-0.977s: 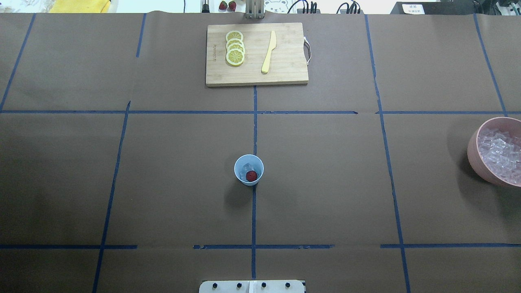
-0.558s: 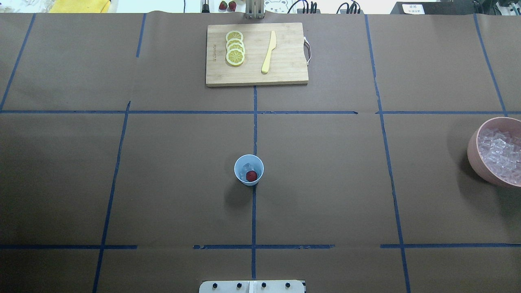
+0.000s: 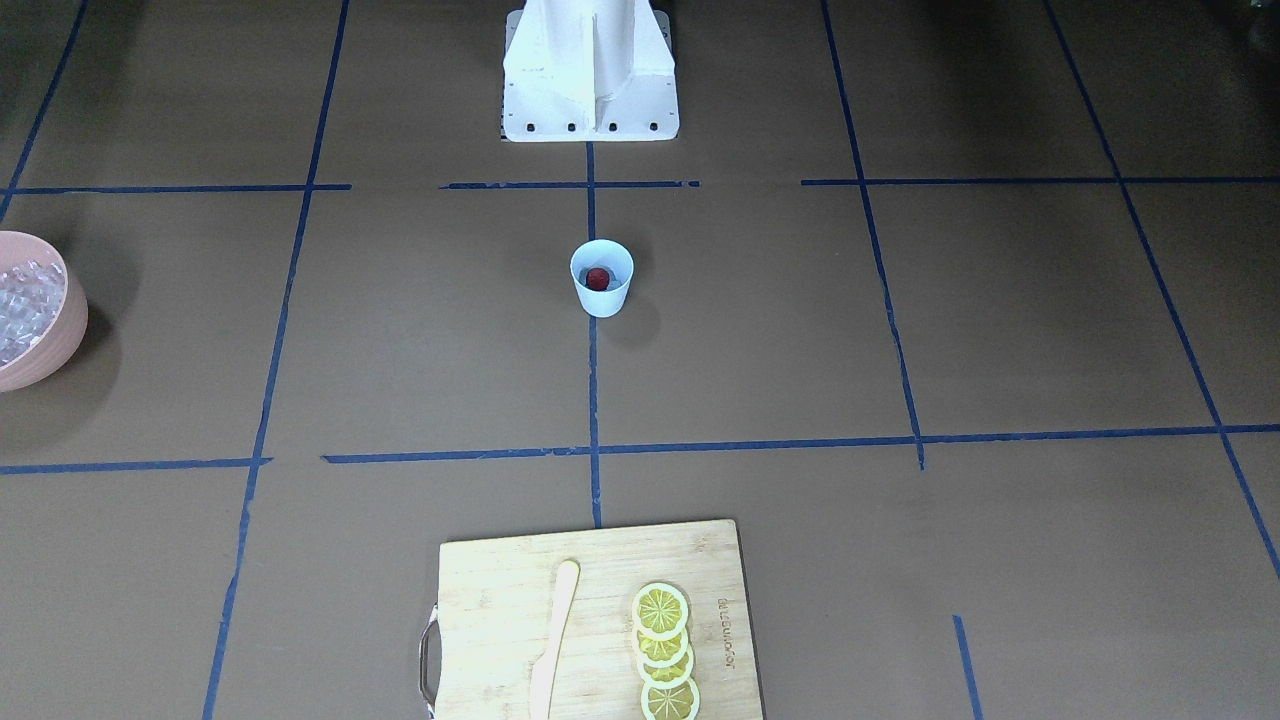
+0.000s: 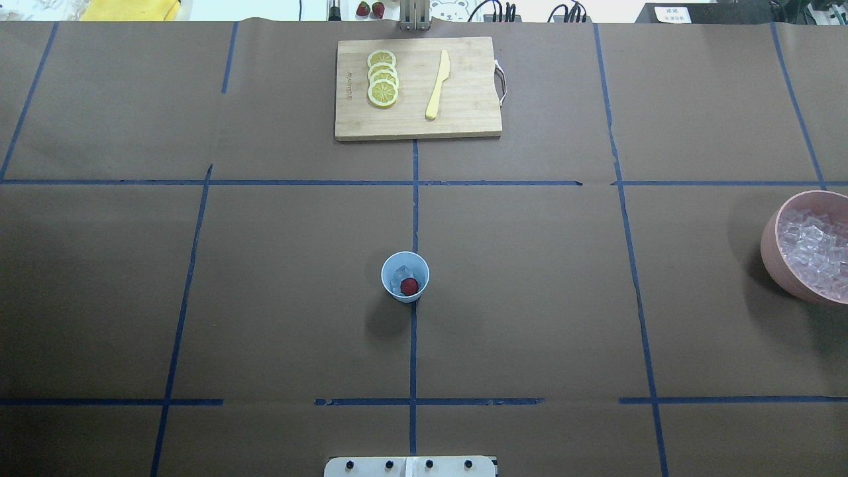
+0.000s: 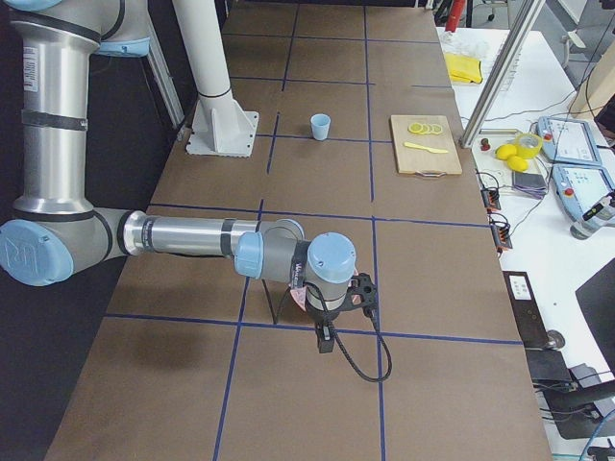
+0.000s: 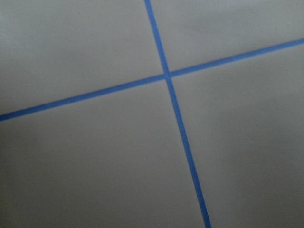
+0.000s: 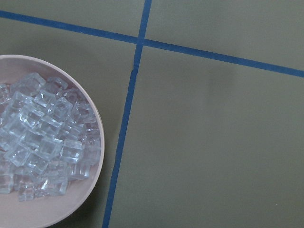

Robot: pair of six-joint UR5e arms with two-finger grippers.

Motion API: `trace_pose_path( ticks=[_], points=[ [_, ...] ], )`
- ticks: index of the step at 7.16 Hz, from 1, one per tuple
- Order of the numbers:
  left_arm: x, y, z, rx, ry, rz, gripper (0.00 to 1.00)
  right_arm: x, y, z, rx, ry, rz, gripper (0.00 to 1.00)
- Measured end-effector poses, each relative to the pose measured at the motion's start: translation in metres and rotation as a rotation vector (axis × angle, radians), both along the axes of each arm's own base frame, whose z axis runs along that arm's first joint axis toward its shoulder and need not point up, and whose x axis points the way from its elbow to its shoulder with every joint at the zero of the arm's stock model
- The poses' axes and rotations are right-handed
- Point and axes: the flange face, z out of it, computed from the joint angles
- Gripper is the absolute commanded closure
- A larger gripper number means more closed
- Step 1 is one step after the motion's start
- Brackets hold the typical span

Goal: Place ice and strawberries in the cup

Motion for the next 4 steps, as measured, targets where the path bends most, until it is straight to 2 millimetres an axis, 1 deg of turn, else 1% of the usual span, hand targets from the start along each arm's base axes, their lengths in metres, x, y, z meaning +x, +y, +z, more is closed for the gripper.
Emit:
trace_pose_path(
  ticks=[4],
  points=[
    [0.0017, 0.0054, 0.0023, -0.014, -0.001, -0.011, 0.0, 0.0001, 0.0, 0.0018, -0.011, 0.001, 0.008, 0.03]
  ],
)
